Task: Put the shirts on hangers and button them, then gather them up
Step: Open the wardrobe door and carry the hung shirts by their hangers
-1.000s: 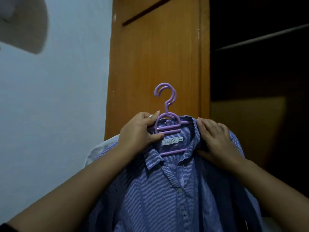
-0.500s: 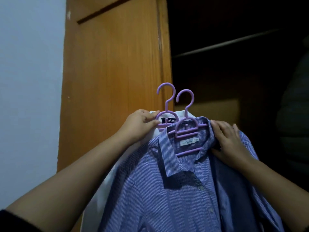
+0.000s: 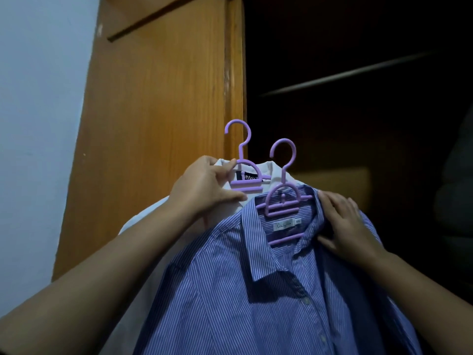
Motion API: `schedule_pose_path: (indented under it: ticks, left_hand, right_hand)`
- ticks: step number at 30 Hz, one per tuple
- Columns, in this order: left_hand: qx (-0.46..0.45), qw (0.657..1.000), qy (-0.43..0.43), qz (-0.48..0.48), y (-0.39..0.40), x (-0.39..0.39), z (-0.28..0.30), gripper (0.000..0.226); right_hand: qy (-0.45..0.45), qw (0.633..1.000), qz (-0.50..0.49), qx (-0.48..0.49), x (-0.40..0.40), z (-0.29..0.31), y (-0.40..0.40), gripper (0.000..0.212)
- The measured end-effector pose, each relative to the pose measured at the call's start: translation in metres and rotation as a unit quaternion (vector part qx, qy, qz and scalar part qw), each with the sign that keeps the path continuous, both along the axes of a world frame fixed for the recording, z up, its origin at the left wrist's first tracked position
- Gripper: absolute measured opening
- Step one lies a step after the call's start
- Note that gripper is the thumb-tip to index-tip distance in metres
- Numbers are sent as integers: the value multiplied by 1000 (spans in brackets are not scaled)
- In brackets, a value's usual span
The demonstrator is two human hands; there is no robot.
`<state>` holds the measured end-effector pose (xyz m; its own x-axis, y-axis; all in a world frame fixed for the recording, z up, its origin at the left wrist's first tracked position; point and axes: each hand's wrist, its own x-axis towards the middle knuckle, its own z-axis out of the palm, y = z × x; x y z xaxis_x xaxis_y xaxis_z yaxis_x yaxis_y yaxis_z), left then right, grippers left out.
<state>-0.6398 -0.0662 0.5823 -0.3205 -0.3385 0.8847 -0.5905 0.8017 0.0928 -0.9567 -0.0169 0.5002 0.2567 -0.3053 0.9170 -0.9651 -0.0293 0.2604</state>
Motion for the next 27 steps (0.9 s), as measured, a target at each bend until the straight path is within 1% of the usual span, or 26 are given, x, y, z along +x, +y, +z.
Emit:
schedule_pose_path:
  ticks: [1, 2, 5, 7, 10, 14, 16, 19, 23, 27]
  left_hand:
    - [-5, 1000, 3, 18, -2, -2, 0, 67]
    - [-8, 999, 12, 33, -5, -4, 1, 66]
    - [-9, 996, 49, 80, -9, -10, 3, 49]
    - [-18, 990, 59, 125, -8, -14, 6, 42]
    - [-41, 979, 71, 186, -5, -20, 12, 45]
    - [-85, 964, 44, 249, 2, -31, 16, 54]
    - [-94, 959, 34, 264, 4, -36, 17, 55]
    - [-104, 956, 29, 271, 5, -40, 17, 54]
    - [-97, 959, 13, 265, 4, -46, 20, 47]
    - [-95, 963, 4, 253, 3, -47, 24, 47]
  right_hand:
    - [7, 1000, 8, 1, -3, 3, -6, 107]
    - [11, 1000, 17, 2, -6, 5, -11, 103]
    - [9, 999, 39, 7, -14, 12, -25, 96]
    - [14, 999, 42, 4, -23, 18, -29, 97]
    - [28, 999, 38, 8, -39, 30, -25, 103]
    - [32, 999, 23, 28, -55, 48, -12, 109]
    - [25, 999, 8, 44, -64, 56, -3, 112]
    - [8, 996, -31, 78, -77, 68, 13, 110]
    - [2, 990, -115, 84, -88, 86, 39, 109]
    - [-16, 984, -155, 82, -97, 100, 70, 110]
